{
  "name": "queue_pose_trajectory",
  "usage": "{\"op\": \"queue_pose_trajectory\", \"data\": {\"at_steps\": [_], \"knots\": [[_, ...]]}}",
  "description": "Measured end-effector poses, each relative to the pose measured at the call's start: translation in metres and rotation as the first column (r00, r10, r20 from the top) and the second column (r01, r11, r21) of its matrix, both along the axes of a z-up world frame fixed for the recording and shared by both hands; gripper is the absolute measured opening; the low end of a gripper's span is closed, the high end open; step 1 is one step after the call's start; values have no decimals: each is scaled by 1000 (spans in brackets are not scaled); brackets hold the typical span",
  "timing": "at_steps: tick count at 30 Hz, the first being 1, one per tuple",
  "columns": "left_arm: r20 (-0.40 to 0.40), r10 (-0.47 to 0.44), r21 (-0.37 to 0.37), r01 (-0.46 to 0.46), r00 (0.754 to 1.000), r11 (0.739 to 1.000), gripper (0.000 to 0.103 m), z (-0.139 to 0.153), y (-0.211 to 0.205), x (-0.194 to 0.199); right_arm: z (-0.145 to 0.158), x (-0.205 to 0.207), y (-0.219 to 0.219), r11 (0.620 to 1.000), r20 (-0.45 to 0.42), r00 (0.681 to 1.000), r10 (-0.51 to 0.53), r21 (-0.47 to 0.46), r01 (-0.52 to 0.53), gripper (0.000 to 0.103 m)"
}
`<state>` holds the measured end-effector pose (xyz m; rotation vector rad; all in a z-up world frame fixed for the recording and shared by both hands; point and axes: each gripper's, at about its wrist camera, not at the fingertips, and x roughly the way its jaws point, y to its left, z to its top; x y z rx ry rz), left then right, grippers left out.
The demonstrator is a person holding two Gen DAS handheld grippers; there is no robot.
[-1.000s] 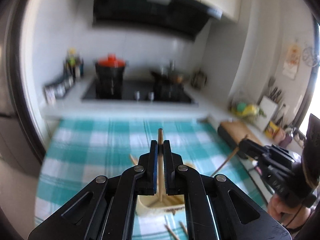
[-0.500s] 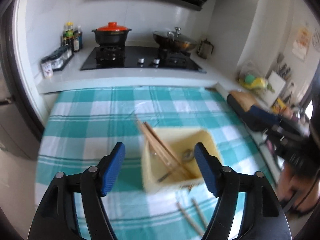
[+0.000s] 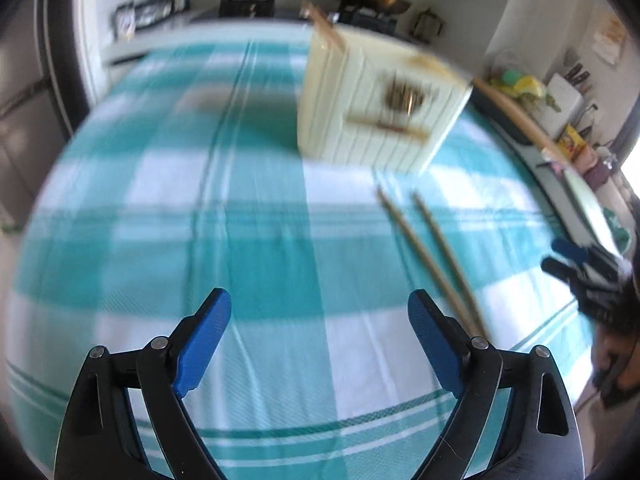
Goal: Organize utensils
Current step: 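Move both tools back over the last two chopsticks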
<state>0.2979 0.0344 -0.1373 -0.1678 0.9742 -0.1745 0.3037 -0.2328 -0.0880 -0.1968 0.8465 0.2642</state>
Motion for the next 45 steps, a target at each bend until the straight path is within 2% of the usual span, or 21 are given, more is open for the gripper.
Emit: {"op": "queue_pose_trajectory", "data": {"at_steps": [4,7,11,14,20,26,35,37,38,41,42,45], "knots": [[-4,45,-7,-45,999,999,89,-24,-13,1,-31,-19,-13,998,15,998,-67,-4,67,54],[37,37,43,-39,999,998,89,-27,-23,5,-39,-21,-17,993,26,993,-115,-3,115,54],[38,28,99,-32,999,995,90,-37,-32,7,-50,-14,-23,986,0,986,-168,18,168,54],[45,17,132,-23,999,991,92,-39,-34,7,-49,-15,-25,982,-1,982,-190,10,190,55],[38,10,124,-14,999,992,98,-41,-34,7,-51,-12,-25,981,-8,981,-194,6,194,56],[24,4,191,-8,1000,982,101,-44,-44,8,-51,-12,-25,981,-8,981,-194,7,194,56],[23,12,190,-16,1000,982,102,-44,-42,8,-51,-12,-25,981,-9,981,-195,7,195,57],[18,37,187,-40,999,982,102,-42,-42,8,-51,-12,-25,981,-8,981,-195,8,195,57],[4,51,170,-51,999,984,102,-40,-43,10,-52,-12,-25,981,-8,981,-195,7,195,57],[-11,43,37,-42,999,998,102,-25,-51,14,-51,-12,-25,981,-8,981,-195,8,195,57],[-5,40,24,-40,999,999,102,-19,-58,17,-51,-12,-25,981,-8,981,-195,7,195,57],[9,71,59,-71,997,996,102,-15,-77,30,-51,-12,-26,981,-8,981,-195,8,195,57]]}}
